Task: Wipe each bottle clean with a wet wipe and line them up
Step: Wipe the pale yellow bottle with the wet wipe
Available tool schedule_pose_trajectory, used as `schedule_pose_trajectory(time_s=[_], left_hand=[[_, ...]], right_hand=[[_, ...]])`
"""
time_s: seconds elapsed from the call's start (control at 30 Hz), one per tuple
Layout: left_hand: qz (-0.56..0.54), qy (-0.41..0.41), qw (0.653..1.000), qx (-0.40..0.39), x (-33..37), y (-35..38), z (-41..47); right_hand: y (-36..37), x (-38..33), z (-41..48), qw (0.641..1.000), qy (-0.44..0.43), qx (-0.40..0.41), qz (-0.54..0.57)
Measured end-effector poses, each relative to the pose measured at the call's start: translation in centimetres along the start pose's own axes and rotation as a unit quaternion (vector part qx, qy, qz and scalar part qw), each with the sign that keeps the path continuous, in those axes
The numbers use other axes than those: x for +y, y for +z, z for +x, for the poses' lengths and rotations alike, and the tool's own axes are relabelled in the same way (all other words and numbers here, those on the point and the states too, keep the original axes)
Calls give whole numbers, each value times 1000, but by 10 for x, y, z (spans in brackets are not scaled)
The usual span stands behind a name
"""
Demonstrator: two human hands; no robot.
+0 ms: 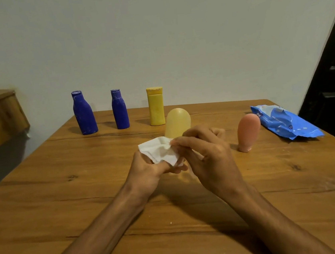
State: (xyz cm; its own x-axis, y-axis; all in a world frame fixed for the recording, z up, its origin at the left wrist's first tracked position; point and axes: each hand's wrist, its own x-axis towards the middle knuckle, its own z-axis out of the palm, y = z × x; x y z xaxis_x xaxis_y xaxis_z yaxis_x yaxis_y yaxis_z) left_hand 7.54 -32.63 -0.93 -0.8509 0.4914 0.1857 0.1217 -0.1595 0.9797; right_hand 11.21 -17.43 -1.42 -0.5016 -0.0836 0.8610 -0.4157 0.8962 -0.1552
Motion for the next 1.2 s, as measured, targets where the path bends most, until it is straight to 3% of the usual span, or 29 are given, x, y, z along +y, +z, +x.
schedule_pose_trajectory(time_s=[0.17,0.4,0.63,0.77,0.93,1.1,1.2], left_hand=[[-29,-25,998,-51,2,-2,2],[51,-24,992,-113,-3,-2,1],[81,-2,994,-69,-8,0,3],[118,2,990,-78,-8,3,1],[115,4,991,-67,-9,2,1],[162,22,985,-63,-12,4,1],[163,30,985,-43,-11,3,0]], right_hand=[[-6,7,2,995,44,74,47],[-14,16,10,977,102,159,101],[-7,17,4,990,74,83,87],[-10,20,6,982,103,129,98],[-4,17,3,993,70,73,67],[-7,17,4,985,97,110,90],[-5,12,2,991,83,63,86]])
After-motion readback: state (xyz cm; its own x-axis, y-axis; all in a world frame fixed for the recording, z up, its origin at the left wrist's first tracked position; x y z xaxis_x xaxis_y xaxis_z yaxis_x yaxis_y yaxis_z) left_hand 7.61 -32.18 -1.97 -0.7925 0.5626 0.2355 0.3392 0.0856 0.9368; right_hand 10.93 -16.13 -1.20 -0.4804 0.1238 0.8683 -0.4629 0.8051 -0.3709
